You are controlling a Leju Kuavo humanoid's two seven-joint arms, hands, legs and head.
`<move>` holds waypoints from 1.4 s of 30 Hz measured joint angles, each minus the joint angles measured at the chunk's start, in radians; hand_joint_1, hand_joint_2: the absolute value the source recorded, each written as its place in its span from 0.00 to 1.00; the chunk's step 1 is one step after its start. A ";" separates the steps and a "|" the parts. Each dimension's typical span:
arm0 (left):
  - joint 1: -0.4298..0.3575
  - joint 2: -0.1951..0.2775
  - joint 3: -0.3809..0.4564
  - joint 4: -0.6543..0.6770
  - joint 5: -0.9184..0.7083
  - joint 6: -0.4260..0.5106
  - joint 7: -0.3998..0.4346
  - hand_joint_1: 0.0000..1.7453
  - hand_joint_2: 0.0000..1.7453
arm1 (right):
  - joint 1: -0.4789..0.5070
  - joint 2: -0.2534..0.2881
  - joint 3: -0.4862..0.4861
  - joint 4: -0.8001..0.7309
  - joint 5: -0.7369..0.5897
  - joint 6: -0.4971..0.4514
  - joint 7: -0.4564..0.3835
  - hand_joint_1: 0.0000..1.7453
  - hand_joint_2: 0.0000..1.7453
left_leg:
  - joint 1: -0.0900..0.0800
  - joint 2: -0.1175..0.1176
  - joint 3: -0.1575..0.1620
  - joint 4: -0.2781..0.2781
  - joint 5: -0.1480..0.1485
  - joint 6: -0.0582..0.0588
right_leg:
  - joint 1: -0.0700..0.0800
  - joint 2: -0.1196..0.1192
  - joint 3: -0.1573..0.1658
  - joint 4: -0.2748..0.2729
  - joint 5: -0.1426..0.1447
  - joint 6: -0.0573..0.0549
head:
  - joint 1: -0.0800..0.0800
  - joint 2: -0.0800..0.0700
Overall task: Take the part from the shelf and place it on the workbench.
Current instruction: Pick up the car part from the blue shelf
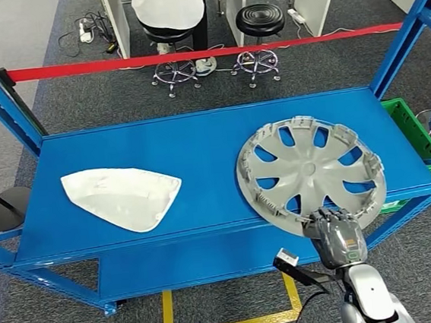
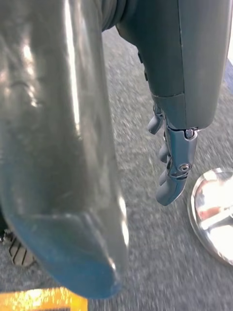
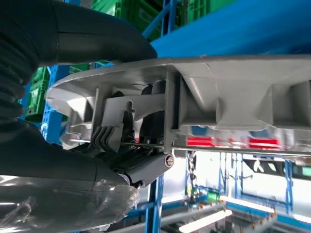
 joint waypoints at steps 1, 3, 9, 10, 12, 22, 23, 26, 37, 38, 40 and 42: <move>0.003 -0.006 0.007 0.000 0.002 0.008 0.004 0.00 0.00 | 0.015 -0.002 0.001 -0.016 0.007 -0.006 0.001 1.00 1.00 | 0.000 0.000 0.000 0.000 0.000 0.000 | 0.000 0.000 0.000 0.000 0.000 0.000 | 0.000 0.000; 0.006 -0.016 0.016 0.000 0.003 0.014 0.008 0.00 0.00 | 0.035 -0.006 0.002 -0.041 0.014 -0.010 0.002 1.00 1.00 | 0.000 0.000 0.000 0.000 0.000 0.000 | 0.000 0.000 0.000 0.000 0.000 0.000 | 0.000 0.000; 0.007 -0.027 0.036 0.000 0.010 0.028 0.014 0.00 0.00 | 0.070 -0.016 0.003 -0.091 0.025 -0.019 0.000 1.00 1.00 | 0.001 0.000 0.000 0.000 0.000 0.000 | 0.000 0.000 0.000 0.000 -0.002 0.002 | 0.000 0.000; 0.007 -0.029 0.042 0.000 0.016 0.040 0.015 0.00 0.00 | 0.079 -0.019 0.004 -0.101 0.032 -0.029 -0.001 1.00 1.00 | 0.001 0.000 0.001 0.000 0.000 0.000 | 0.000 0.000 0.000 0.000 -0.002 0.002 | 0.000 0.000; 0.008 -0.035 0.060 -0.002 0.030 0.069 0.004 0.00 0.00 | 0.109 -0.033 0.009 -0.136 0.059 -0.057 0.013 1.00 1.00 | 0.000 -0.001 0.001 0.000 -0.001 0.000 | 0.000 -0.001 0.001 0.000 -0.002 0.002 | 0.000 0.000; -0.008 -0.054 0.199 -0.037 0.125 0.121 -0.177 0.00 0.50 | 0.225 -0.132 0.044 -0.315 0.117 -0.114 0.077 1.00 1.00 | -0.002 -0.001 0.001 0.000 -0.002 0.002 | -0.001 0.000 0.000 0.000 -0.003 0.003 | 0.000 0.000; -0.011 -0.059 0.213 -0.037 0.127 0.128 -0.172 0.00 0.75 | 0.224 -0.133 0.043 -0.325 0.117 -0.125 0.070 1.00 1.00 | -0.002 -0.001 0.000 0.000 -0.002 0.002 | -0.001 -0.001 0.000 0.000 -0.003 0.003 | 0.000 0.000; -0.015 -0.074 0.247 -0.037 0.141 0.117 -0.159 0.00 1.00 | 0.216 -0.137 0.032 -0.360 0.118 -0.160 0.026 1.00 1.00 | -0.002 -0.001 0.000 0.000 -0.002 0.002 | -0.001 -0.001 0.000 0.001 -0.003 0.003 | 0.000 0.000; -0.044 -0.071 0.353 -0.037 0.206 0.036 -0.142 0.00 1.00 | 0.197 -0.138 -0.020 -0.450 0.123 -0.184 -0.051 1.00 1.00 | -0.002 -0.001 0.000 0.000 -0.002 0.002 | -0.001 -0.001 0.001 0.001 -0.003 0.003 | 0.000 0.000; -0.045 -0.071 0.359 -0.037 0.209 0.031 -0.140 0.00 1.00 | 0.199 -0.138 -0.023 -0.453 0.123 -0.185 -0.050 1.00 1.00 | -0.002 -0.001 0.000 0.000 -0.002 0.002 | -0.001 -0.001 0.000 0.001 -0.003 0.003 | 0.000 0.000; -0.047 -0.068 0.369 -0.037 0.209 0.029 -0.131 0.00 1.00 | 0.203 -0.138 -0.028 -0.460 0.123 -0.189 -0.049 1.00 1.00 | -0.002 -0.001 0.000 0.000 -0.002 0.002 | -0.001 -0.001 0.000 0.000 -0.003 0.003 | 0.000 0.000; -0.048 -0.064 0.375 -0.037 0.203 0.032 -0.119 0.00 1.00 | 0.204 -0.138 -0.032 -0.465 0.117 -0.196 -0.046 1.00 1.00 | -0.003 -0.001 0.000 0.000 -0.003 0.003 | -0.002 -0.001 0.001 0.000 -0.003 0.003 | 0.000 0.000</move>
